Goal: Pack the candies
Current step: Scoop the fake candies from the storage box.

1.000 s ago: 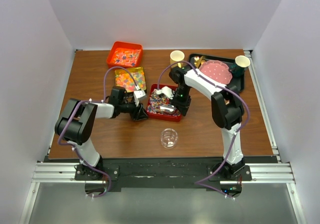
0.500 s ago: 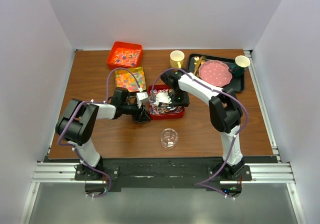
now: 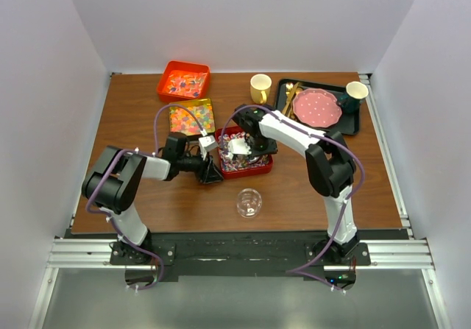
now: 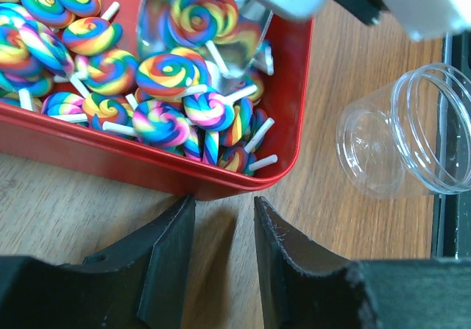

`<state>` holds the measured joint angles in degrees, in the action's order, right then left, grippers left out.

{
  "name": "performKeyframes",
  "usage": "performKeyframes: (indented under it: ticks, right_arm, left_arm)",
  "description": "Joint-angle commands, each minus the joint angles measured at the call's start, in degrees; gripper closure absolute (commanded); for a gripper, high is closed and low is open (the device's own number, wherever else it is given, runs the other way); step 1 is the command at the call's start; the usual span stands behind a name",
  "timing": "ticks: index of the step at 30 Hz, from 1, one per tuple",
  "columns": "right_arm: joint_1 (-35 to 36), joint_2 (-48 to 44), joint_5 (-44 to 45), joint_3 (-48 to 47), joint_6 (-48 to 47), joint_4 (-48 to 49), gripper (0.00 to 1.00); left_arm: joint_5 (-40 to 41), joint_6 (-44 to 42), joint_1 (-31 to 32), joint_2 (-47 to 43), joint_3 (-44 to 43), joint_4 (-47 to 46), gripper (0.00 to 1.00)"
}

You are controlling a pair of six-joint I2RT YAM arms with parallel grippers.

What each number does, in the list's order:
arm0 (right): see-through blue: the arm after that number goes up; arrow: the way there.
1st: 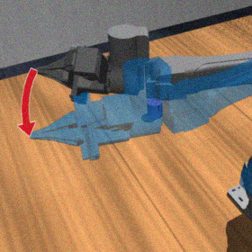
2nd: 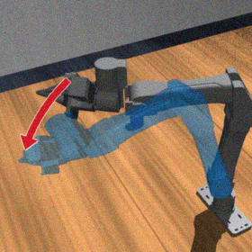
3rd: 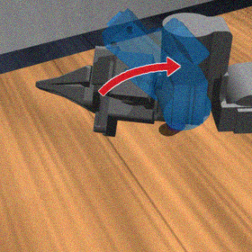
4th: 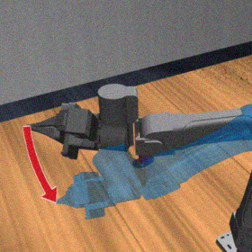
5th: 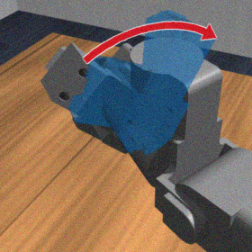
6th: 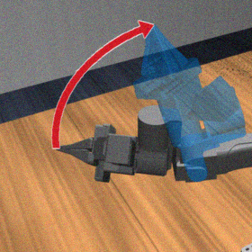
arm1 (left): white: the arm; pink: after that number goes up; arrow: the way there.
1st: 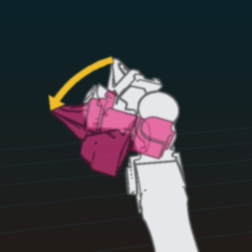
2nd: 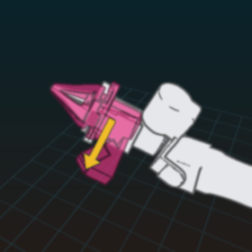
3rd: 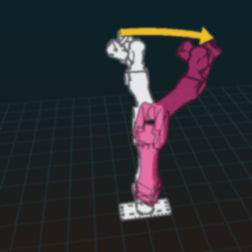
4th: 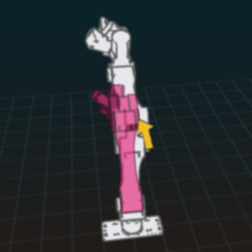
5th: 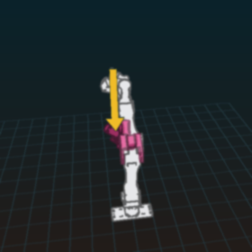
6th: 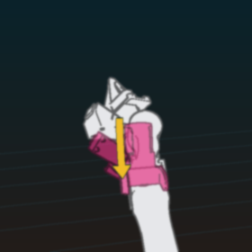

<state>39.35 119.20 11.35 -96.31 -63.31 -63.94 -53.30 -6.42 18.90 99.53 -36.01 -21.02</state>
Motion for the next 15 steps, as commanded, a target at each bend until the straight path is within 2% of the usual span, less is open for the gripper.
performKeyframes:
  ticks: [1,8,15]
  right_arm:
    - [2.58,3.25,-27.23,2.69,10.74,12.6,1.0]
    - [-3.13,-1.59,-37.96,9.03,13.92,18.94,1.0]
    - [-5.69,-5.9,-42.38,14.13,14.87,25.61,1.0]
  left_arm:
    - [-5.68,0.09,2.29,-1.26,-3.98,-7.47,0.57]
    - [-4.53,-5.0,2.2,-5.04,-5.3,3.86,0.56]
    - [-4.62,-8.87,1.41,-10.22,-6.62,15.64,0.54]
